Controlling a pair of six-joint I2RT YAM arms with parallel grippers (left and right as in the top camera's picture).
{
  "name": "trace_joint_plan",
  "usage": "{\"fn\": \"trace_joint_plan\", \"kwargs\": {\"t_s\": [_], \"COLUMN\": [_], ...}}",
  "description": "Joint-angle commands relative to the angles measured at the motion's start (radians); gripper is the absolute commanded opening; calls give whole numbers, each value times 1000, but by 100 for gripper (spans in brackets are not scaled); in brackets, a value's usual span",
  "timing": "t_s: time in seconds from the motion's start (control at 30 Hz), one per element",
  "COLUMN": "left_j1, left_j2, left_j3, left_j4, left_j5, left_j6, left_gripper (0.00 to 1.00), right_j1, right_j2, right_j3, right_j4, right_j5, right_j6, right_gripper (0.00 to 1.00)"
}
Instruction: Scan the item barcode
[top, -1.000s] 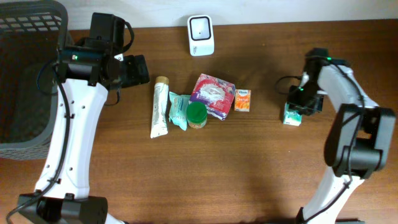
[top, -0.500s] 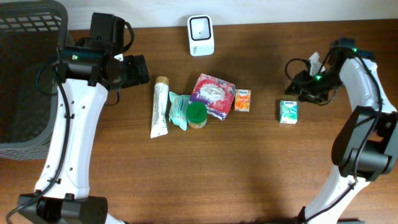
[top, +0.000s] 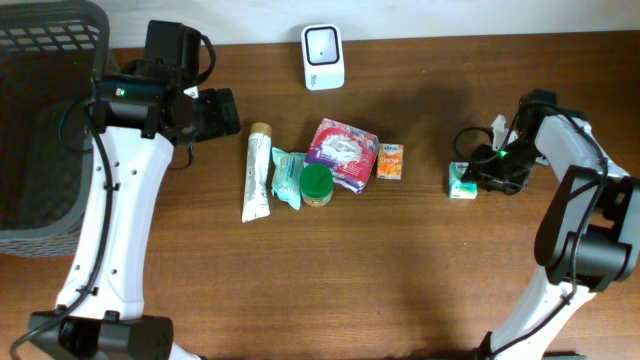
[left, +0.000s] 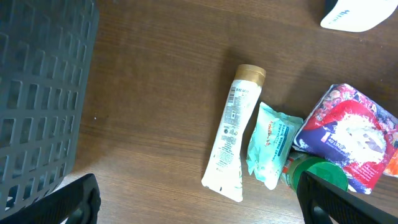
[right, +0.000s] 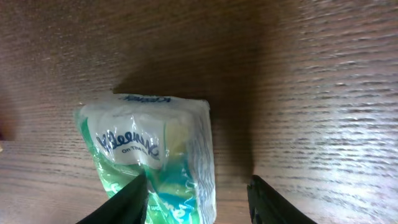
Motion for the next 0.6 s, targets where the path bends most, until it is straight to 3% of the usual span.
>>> {"fn": "trace_joint_plan", "kwargs": {"t_s": [0.0,0.07,0.13,0.33,0.4,0.57], "left_j1": [-2,-2,-2,-2,-2,-2], "left_j2": [0,0,0,0,0,0], "left_j3": [0,0,0,0,0,0], "left_j4": [-1,-1,-1,-1,-1,-1], "left_j5": [-11,-11,-11,-10,-11,-11], "left_j6": [5,5,5,5,5,5], "left_gripper": [99,99,99,99,99,99], "right_j1": [-3,-3,-3,-3,0,66], "right_j2": [-9,-9,-10,-11,-11,-11], "right_j3": [-66,-85,-82,98,175,180], "right_j4": [52,63,62,-64,-198,-427], "right_j5": [-49,-72,-135,-365,-539,-631], "right_j6": [-2,1,1,-27,-256,-674], "right_gripper": [41,18,4,4,4,4]}}
